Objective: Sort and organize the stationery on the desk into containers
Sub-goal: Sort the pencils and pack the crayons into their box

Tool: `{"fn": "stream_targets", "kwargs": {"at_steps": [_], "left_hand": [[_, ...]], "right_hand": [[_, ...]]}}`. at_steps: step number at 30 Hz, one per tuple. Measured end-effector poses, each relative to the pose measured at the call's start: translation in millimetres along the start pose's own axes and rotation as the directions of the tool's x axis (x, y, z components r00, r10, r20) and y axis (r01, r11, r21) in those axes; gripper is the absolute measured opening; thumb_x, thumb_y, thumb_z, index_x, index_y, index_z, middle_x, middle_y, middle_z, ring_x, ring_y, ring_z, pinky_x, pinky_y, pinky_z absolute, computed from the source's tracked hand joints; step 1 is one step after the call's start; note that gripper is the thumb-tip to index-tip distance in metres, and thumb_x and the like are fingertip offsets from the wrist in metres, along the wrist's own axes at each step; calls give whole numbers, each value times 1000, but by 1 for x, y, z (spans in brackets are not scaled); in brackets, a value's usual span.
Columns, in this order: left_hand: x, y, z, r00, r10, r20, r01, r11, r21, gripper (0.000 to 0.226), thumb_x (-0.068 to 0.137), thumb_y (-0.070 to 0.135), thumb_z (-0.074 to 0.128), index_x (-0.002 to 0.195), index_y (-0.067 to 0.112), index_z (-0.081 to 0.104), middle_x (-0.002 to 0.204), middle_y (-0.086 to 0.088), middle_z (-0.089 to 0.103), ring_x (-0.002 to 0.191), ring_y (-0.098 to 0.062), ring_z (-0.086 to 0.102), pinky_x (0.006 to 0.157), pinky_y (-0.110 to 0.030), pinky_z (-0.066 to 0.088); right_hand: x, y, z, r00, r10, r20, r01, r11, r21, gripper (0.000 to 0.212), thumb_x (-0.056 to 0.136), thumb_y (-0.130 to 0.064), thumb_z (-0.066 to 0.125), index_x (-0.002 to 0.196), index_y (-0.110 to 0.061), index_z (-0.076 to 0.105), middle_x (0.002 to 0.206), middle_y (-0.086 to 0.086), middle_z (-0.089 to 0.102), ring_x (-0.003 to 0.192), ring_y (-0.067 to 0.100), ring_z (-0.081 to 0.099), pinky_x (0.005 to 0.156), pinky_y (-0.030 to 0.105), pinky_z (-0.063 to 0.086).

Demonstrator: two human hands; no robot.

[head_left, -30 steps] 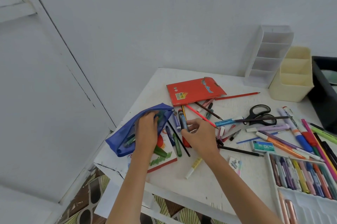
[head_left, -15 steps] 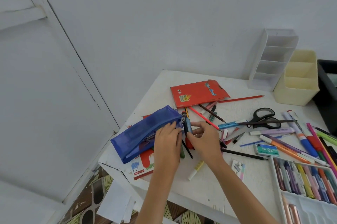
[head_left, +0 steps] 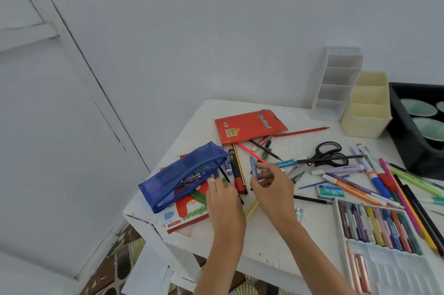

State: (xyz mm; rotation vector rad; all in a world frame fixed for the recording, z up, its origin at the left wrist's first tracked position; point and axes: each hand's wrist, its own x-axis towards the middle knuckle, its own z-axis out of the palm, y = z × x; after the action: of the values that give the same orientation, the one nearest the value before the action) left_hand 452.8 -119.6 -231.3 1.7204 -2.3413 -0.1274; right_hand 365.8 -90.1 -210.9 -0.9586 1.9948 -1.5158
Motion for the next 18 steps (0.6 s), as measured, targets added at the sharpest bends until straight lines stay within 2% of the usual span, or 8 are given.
{"fn": "stream_targets", "kwargs": {"at_steps": [3,7,10,13,15,18], "left_hand": [[3,5,-4,999,-15,49,11,997,78,32,89,11,61,119,10,51,123,-8,49,115,-22,43,99,-31,36],[7,8,-7,998,-4,56,0,998,65,25,89,2,55,113,8,53,119,-10,52,112,-24,47,94,-30,39],[6,13,-16,998,-62,-14,61,996,-62,15,94,12,49,106,9,58,110,-7,58,102,-19,52,85,-27,42],[-3,23,-23,988,-89,-125,55,966,-253,19,94,21,52,105,10,63,99,-3,61,92,-14,56,80,-25,48],[-16,38,-27,986,-97,-133,18,867,-498,20,90,21,59,106,11,67,93,0,64,82,-10,60,72,-22,52],[-42,64,-32,996,-76,-42,15,621,-783,21,87,15,65,107,8,68,83,6,65,72,0,60,63,-8,48]], "right_hand": [[-8,1,-10,1000,3,-2,-3,1000,14,29,84,-6,66,111,-18,61,75,-8,59,64,4,55,56,7,45],[-19,6,-28,1000,-5,-25,7,998,70,31,84,-4,66,112,-16,62,77,-4,61,67,6,56,60,8,47],[-26,12,-42,998,-1,-57,7,995,96,33,84,-3,66,113,-15,61,78,-1,62,69,10,59,61,10,49],[-31,14,-59,998,-5,-68,12,994,106,40,83,-4,67,117,-22,54,77,2,62,68,11,60,60,13,50],[-35,16,-73,998,1,-61,5,995,96,48,83,-4,67,120,-30,49,79,5,63,68,11,61,57,14,50],[-44,22,-96,998,21,-67,-15,997,74,53,81,-5,68,118,-36,48,81,3,64,67,8,64,56,16,51]]}}
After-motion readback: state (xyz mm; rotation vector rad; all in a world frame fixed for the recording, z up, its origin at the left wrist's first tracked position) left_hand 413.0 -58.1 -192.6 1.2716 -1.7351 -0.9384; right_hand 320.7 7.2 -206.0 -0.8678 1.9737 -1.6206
